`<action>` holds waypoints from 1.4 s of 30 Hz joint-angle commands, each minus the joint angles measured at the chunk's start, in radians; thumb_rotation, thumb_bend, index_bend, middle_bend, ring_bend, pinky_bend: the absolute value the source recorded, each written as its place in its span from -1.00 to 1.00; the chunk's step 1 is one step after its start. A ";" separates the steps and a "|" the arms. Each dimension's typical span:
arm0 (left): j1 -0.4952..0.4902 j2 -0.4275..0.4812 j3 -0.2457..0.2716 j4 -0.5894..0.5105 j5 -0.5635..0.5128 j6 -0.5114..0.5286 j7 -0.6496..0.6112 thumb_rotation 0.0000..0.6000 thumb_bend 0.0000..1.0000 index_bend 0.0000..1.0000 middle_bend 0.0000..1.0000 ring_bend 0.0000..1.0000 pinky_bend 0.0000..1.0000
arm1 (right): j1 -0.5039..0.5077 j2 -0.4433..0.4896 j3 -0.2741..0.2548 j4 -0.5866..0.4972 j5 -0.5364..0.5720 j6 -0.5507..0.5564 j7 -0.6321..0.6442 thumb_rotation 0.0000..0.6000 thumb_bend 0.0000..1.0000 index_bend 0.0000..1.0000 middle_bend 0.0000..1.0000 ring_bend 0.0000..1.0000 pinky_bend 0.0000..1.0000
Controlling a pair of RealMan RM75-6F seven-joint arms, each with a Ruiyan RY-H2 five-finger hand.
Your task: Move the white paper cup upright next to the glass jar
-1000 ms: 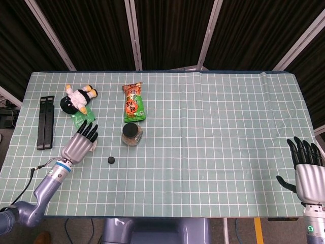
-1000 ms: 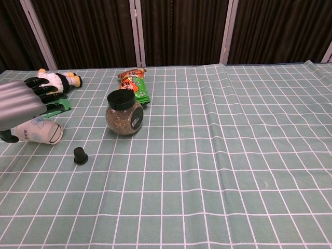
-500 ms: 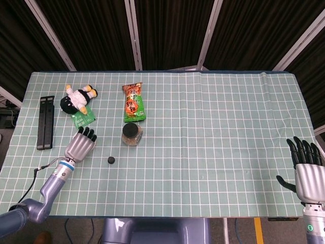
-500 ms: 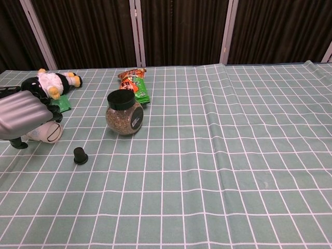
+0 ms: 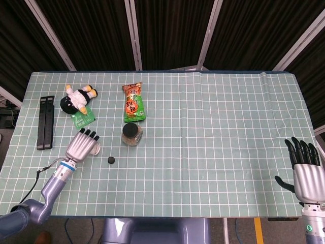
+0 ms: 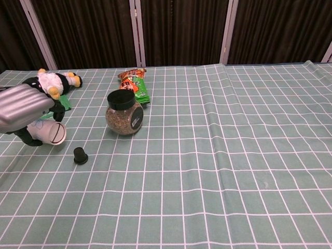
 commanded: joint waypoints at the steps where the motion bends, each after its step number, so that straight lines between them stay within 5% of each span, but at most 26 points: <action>1: 0.041 0.068 -0.042 -0.212 -0.041 0.026 -0.380 1.00 -1.00 0.00 -0.24 -0.30 -0.22 | -0.001 0.001 -0.002 -0.002 -0.003 0.002 0.000 1.00 -1.00 -1.00 -1.00 -1.00 -1.00; 6: 0.061 0.093 -0.063 -0.293 -0.045 0.013 -0.782 1.00 -1.00 0.00 -0.24 -0.31 -0.23 | -0.003 0.003 -0.005 -0.006 -0.012 0.006 0.001 1.00 -1.00 -1.00 -1.00 -1.00 -1.00; 12: 0.084 0.058 -0.085 -0.226 -0.040 0.040 -1.119 1.00 -1.00 0.00 -0.25 -0.32 -0.23 | -0.003 0.006 -0.004 -0.003 -0.006 0.005 0.008 1.00 -1.00 -1.00 -1.00 -1.00 -1.00; 26: 0.083 -0.001 -0.048 -0.104 -0.009 0.001 -1.314 1.00 -1.00 -0.01 -0.26 -0.35 -0.27 | 0.001 0.003 -0.002 0.002 0.005 -0.005 0.004 1.00 -1.00 -1.00 -1.00 -1.00 -1.00; 42: 0.081 -0.144 -0.023 0.101 0.020 0.012 -1.303 1.00 -1.00 -0.04 -0.29 -0.39 -0.37 | 0.002 0.009 0.001 0.006 0.018 -0.011 0.018 1.00 -1.00 -1.00 -1.00 -1.00 -1.00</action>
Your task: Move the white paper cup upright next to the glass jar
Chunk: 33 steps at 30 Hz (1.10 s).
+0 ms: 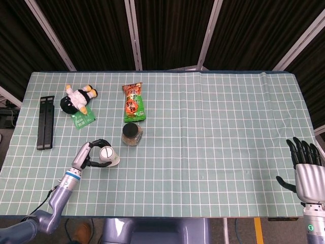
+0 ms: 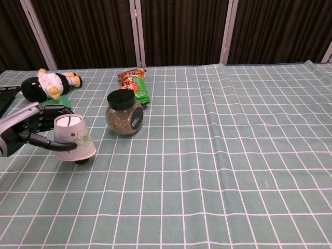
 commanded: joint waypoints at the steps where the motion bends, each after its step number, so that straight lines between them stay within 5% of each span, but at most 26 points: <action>1: -0.003 -0.012 0.010 0.021 0.013 0.001 0.004 1.00 -1.00 -0.14 -0.39 -0.46 -0.43 | 0.000 0.002 0.001 0.001 0.002 0.000 0.001 1.00 -1.00 -1.00 -1.00 -1.00 -1.00; 4: -0.001 -0.017 0.025 0.045 0.041 0.029 -0.018 1.00 -1.00 -0.78 -0.90 -0.90 -0.84 | -0.001 0.001 0.002 0.001 0.003 0.004 -0.004 1.00 -1.00 -1.00 -1.00 -1.00 -1.00; 6: 0.001 -0.018 0.032 0.060 0.053 0.045 -0.026 1.00 -1.00 -0.99 -1.00 -1.00 -0.99 | -0.001 0.001 0.002 -0.001 0.002 0.004 -0.004 1.00 -1.00 -1.00 -1.00 -1.00 -1.00; 13: 0.016 0.018 0.024 0.045 0.076 0.135 -0.004 1.00 -1.00 -1.00 -1.00 -1.00 -1.00 | -0.001 0.001 -0.003 -0.006 -0.007 0.005 -0.006 1.00 -1.00 -1.00 -1.00 -1.00 -1.00; 17: 0.029 0.092 -0.014 -0.053 0.099 0.264 0.052 1.00 -1.00 -1.00 -1.00 -1.00 -1.00 | -0.001 0.002 -0.006 -0.014 -0.017 0.009 -0.008 1.00 -1.00 -1.00 -1.00 -1.00 -1.00; 21: 0.051 0.221 -0.034 -0.212 0.124 0.352 0.253 1.00 -1.00 -1.00 -1.00 -1.00 -1.00 | -0.003 0.005 -0.010 -0.022 -0.031 0.015 -0.005 1.00 -1.00 -1.00 -1.00 -1.00 -1.00; 28: 0.191 0.521 0.018 -0.671 0.035 0.372 0.987 1.00 -1.00 -1.00 -1.00 -1.00 -1.00 | -0.011 0.017 -0.018 -0.033 -0.063 0.033 0.020 1.00 -1.00 -1.00 -1.00 -1.00 -1.00; 33: 0.273 0.596 0.069 -0.800 0.009 0.410 1.142 1.00 -1.00 -1.00 -1.00 -1.00 -1.00 | -0.014 0.026 -0.021 -0.038 -0.083 0.043 0.040 1.00 -1.00 -1.00 -1.00 -1.00 -1.00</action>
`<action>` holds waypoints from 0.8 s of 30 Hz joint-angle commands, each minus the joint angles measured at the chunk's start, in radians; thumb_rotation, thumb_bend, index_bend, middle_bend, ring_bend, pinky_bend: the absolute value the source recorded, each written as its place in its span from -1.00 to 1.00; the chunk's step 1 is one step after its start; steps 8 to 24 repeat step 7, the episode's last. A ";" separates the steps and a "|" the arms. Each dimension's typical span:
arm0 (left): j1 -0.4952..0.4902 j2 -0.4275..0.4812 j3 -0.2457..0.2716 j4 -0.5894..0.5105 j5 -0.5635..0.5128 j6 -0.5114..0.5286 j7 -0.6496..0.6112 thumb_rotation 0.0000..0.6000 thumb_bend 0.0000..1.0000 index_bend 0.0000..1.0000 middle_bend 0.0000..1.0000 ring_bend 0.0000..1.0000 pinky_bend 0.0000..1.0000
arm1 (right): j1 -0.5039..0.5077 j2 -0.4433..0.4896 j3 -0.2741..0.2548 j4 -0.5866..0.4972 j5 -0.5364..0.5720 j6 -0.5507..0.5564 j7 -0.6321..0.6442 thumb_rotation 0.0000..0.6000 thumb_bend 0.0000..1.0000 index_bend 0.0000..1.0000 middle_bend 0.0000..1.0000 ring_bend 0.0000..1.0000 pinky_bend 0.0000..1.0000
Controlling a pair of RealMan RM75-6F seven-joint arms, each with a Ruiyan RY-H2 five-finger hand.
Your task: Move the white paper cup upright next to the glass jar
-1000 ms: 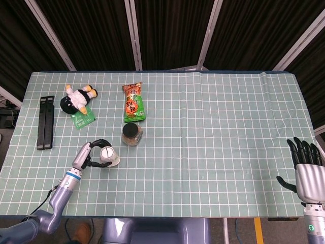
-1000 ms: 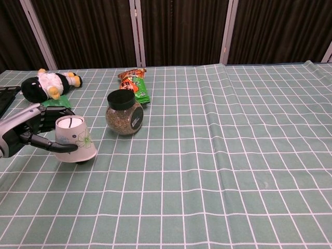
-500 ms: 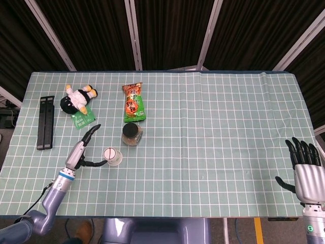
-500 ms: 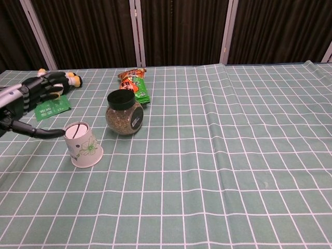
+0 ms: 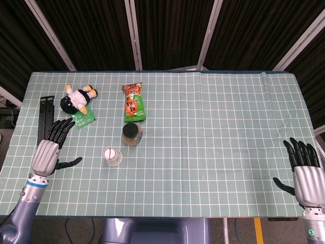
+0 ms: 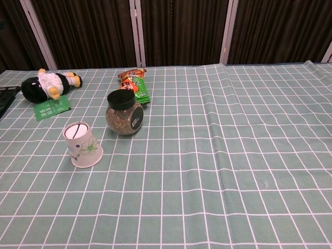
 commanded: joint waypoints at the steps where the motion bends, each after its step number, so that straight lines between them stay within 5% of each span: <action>1: 0.142 0.188 0.069 -0.260 -0.051 0.061 0.297 1.00 -1.00 -1.00 -1.00 -1.00 -1.00 | -0.001 0.006 -0.002 -0.004 -0.009 0.003 0.011 1.00 -1.00 -1.00 -1.00 -1.00 -1.00; 24: 0.180 0.207 0.080 -0.262 -0.055 0.072 0.289 1.00 -1.00 -1.00 -1.00 -1.00 -1.00 | -0.002 0.015 -0.004 -0.007 -0.019 0.005 0.030 1.00 -1.00 -1.00 -1.00 -1.00 -1.00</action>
